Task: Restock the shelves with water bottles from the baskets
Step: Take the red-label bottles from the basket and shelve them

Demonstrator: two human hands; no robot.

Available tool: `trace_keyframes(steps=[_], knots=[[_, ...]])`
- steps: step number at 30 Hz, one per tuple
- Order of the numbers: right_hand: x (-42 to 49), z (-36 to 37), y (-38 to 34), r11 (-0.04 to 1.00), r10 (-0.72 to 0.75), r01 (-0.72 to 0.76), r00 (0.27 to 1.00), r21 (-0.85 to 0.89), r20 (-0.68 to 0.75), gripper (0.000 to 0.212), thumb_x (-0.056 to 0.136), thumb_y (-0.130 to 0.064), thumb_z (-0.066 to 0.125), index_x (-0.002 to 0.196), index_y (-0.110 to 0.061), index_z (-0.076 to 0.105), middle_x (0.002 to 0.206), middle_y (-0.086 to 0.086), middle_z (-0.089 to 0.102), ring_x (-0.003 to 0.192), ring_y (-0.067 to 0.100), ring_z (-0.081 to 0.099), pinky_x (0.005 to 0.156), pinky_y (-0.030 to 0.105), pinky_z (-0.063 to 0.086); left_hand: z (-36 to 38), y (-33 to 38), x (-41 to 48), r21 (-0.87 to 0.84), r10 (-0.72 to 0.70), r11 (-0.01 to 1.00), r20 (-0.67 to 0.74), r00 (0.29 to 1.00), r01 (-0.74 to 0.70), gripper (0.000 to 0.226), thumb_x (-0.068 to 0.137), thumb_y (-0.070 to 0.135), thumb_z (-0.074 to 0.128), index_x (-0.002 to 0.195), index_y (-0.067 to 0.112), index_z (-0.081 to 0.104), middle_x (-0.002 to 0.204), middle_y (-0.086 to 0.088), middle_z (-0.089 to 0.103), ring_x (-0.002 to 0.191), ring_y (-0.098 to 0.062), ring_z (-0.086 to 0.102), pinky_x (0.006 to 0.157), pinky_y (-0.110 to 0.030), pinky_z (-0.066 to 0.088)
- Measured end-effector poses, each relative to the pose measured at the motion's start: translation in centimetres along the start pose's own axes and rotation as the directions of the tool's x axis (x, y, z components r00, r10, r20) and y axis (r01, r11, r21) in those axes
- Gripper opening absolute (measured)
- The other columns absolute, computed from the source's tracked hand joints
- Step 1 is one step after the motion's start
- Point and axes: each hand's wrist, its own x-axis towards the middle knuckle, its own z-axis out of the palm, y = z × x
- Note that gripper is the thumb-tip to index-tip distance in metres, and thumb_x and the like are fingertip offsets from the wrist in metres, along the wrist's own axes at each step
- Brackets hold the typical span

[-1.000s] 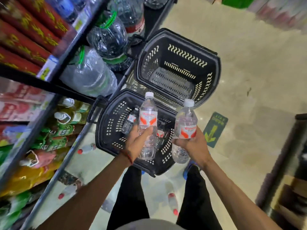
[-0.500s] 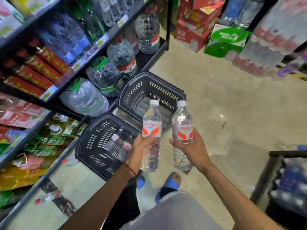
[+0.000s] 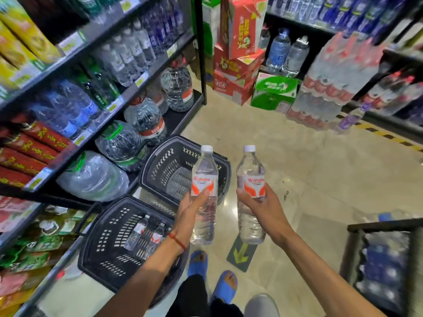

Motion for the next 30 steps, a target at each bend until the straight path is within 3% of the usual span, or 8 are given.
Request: trace_keyframes(steps=[3, 7, 10, 13, 16, 22, 26, 30], knots=[[1.5, 0.5, -1.6, 1.0, -0.024, 0.024, 0.999, 0.002, 0.031, 0.054, 0.089, -0.063, 0.072, 0.123, -0.023, 0.064, 0.11, -0.004, 0.076, 0.1, 0.014, 0.074, 0.087, 0.031, 0.057, -0.5, 1.1, 1.6, 0.027, 0.021, 0.999, 0.044, 0.999, -0.023, 0.046, 0.09, 0.04, 0.071, 0.132, 0.022, 0.063, 0.121, 0.002, 0.075, 0.113, -0.014, 0.07, 0.091, -0.024, 0.055], [4.0, 1.7, -4.5, 0.998, -0.058, 0.055, 0.995, 0.035, 0.079, 0.04, 0.094, -0.047, 0.066, 0.125, -0.022, 0.061, 0.113, 0.0, 0.074, 0.096, 0.007, 0.073, 0.076, 0.017, 0.055, -1.3, 4.1, 4.9, 0.069, 0.062, 0.995, 0.105, 0.993, -0.069, 0.055, 0.086, 0.047, 0.068, 0.136, 0.024, 0.061, 0.127, 0.007, 0.072, 0.121, -0.011, 0.065, 0.109, -0.039, 0.044], [6.3, 2.2, -6.1, 0.996, -0.084, 0.083, 0.992, 0.014, 0.094, 0.05, 0.091, -0.053, 0.063, 0.13, -0.022, 0.059, 0.119, 0.0, 0.073, 0.103, 0.007, 0.072, 0.085, 0.022, 0.056, -1.2, 6.6, 7.4, 0.078, 0.088, 0.992, 0.147, 0.985, -0.1, 0.06, 0.086, 0.048, 0.068, 0.139, 0.022, 0.059, 0.128, 0.007, 0.072, 0.122, -0.011, 0.065, 0.113, -0.042, 0.042], [8.8, 2.0, -7.7, 0.996, -0.092, 0.091, 0.991, 0.017, 0.097, 0.052, 0.091, -0.057, 0.061, 0.132, -0.025, 0.059, 0.12, -0.002, 0.072, 0.107, 0.012, 0.072, 0.091, 0.028, 0.057, -0.5, 8.9, 9.9, 0.076, 0.11, 0.989, 0.184, 0.977, -0.126, 0.057, 0.088, 0.046, 0.067, 0.14, 0.023, 0.06, 0.131, 0.005, 0.07, 0.125, -0.014, 0.063, 0.112, -0.042, 0.042], [12.2, 1.3, -9.9, 0.994, -0.1, 0.094, 0.99, 0.061, 0.103, 0.054, 0.09, -0.054, 0.063, 0.132, -0.021, 0.058, 0.117, 0.003, 0.073, 0.104, 0.019, 0.074, 0.085, 0.028, 0.059, 0.8, 12.0, 12.7, 0.099, 0.135, 0.983, 0.21, 0.968, -0.158, 0.057, 0.086, 0.044, 0.065, 0.139, 0.023, 0.059, 0.129, 0.01, 0.071, 0.122, -0.008, 0.064, 0.1, -0.028, 0.044], [21.0, -1.5, -13.8, 0.988, -0.131, 0.116, 0.981, 0.106, 0.146, 0.051, 0.092, -0.048, 0.063, 0.129, -0.014, 0.059, 0.112, 0.009, 0.074, 0.09, 0.013, 0.073, 0.074, 0.022, 0.057, 4.7, 15.6, 19.3, 0.093, 0.155, 0.982, 0.132, 0.979, -0.168, 0.058, 0.084, 0.049, 0.067, 0.136, 0.024, 0.06, 0.127, 0.01, 0.072, 0.121, -0.009, 0.065, 0.105, -0.033, 0.045], [28.5, -4.7, -17.4, 0.989, -0.136, 0.118, 0.962, 0.089, 0.238, 0.028, 0.103, -0.03, 0.061, 0.128, -0.017, 0.06, 0.11, -0.003, 0.076, 0.094, 0.005, 0.073, 0.075, 0.017, 0.054, 8.8, 18.5, 24.3, 0.017, 0.183, 0.983, 0.034, 0.983, -0.184, 0.06, 0.086, 0.048, 0.076, 0.137, 0.019, 0.062, 0.13, -0.005, 0.071, 0.123, -0.027, 0.065, 0.112, -0.054, 0.043], [35.4, -8.5, -22.0, 0.984, -0.173, 0.177, 0.913, 0.023, 0.369, 0.029, 0.104, -0.03, 0.061, 0.13, -0.017, 0.058, 0.111, -0.004, 0.074, 0.087, -0.004, 0.07, 0.072, 0.012, 0.051, 13.9, 21.5, 28.5, 0.008, 0.22, 0.975, -0.074, 0.973, -0.22, 0.052, 0.09, 0.044, 0.072, 0.135, 0.02, 0.063, 0.127, -0.004, 0.072, 0.12, -0.026, 0.067, 0.109, -0.051, 0.046]])
